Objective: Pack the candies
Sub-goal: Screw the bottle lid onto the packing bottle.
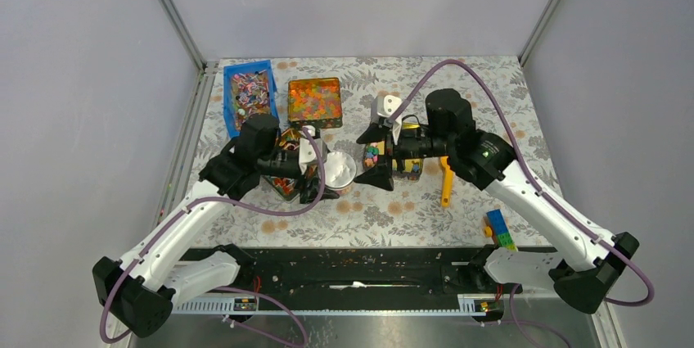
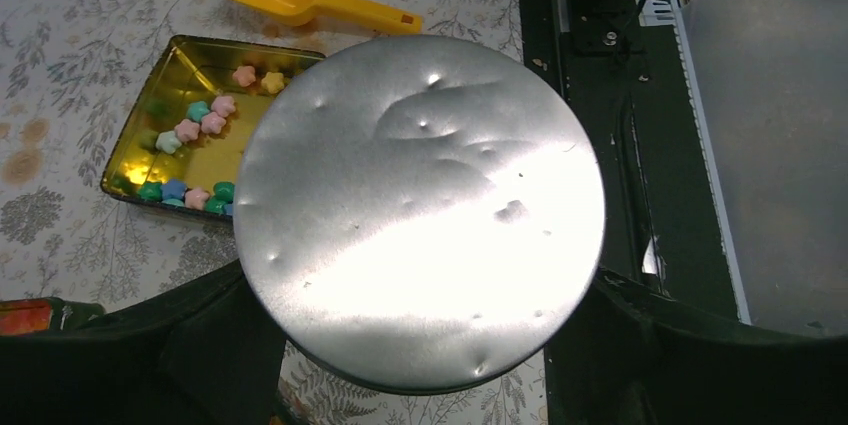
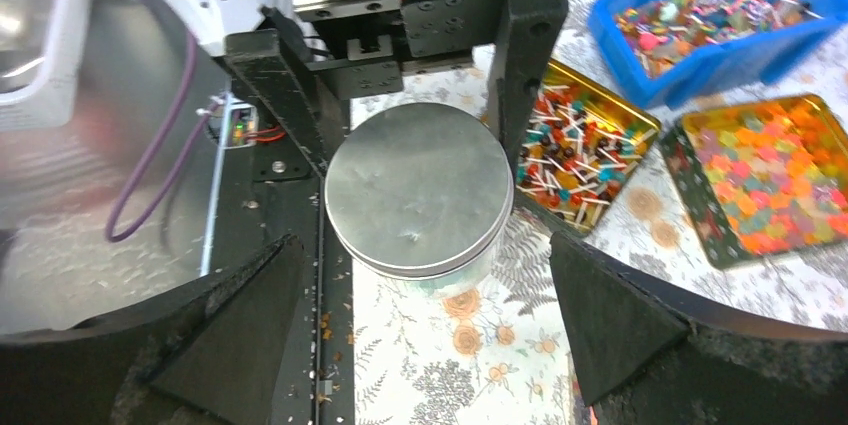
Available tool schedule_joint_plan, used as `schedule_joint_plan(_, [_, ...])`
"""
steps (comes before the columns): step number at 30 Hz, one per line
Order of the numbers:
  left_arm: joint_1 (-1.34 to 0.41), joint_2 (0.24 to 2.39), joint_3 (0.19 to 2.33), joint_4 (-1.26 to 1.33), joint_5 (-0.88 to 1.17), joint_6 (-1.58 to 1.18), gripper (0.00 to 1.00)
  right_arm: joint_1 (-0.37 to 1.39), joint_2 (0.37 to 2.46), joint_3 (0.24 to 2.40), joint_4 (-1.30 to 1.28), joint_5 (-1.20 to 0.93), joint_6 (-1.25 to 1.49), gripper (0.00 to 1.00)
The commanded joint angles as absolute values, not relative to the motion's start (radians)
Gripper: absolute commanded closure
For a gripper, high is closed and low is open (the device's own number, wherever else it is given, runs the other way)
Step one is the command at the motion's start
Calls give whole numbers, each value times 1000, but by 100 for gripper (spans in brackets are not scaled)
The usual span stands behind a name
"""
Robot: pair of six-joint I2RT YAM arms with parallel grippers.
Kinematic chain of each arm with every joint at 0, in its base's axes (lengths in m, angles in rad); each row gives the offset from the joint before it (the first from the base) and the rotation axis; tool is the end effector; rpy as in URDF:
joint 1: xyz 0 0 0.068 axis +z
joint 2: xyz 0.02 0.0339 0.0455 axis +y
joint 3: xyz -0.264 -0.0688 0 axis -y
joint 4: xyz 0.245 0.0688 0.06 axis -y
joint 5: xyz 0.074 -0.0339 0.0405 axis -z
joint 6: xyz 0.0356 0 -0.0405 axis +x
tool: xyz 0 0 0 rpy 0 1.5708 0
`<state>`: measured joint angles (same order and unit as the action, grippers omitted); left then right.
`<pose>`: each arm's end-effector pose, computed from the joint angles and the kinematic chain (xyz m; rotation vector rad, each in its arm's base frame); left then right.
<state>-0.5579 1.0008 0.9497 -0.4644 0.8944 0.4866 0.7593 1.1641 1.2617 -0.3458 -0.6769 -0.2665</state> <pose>0.1627 -0.1342 0.3357 1.4337 1.4070 -0.9674 0.1676 0.1898 0.4146 -1.3143 1.3279 0.9572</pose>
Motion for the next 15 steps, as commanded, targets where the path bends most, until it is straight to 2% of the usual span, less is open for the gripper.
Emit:
schedule_joint_plan(1, [-560, 967, 1017, -471, 1032, 559, 55, 732, 1177, 1319, -316, -901, -293, 0])
schedule_joint_plan(6, [-564, 972, 1030, -472, 1091, 554, 55, 731, 1232, 1363, -334, -1003, -292, 0])
schedule_joint_plan(15, [-576, 970, 1046, -471, 1130, 539, 55, 746, 1269, 1369, -459, -1017, -422, 0])
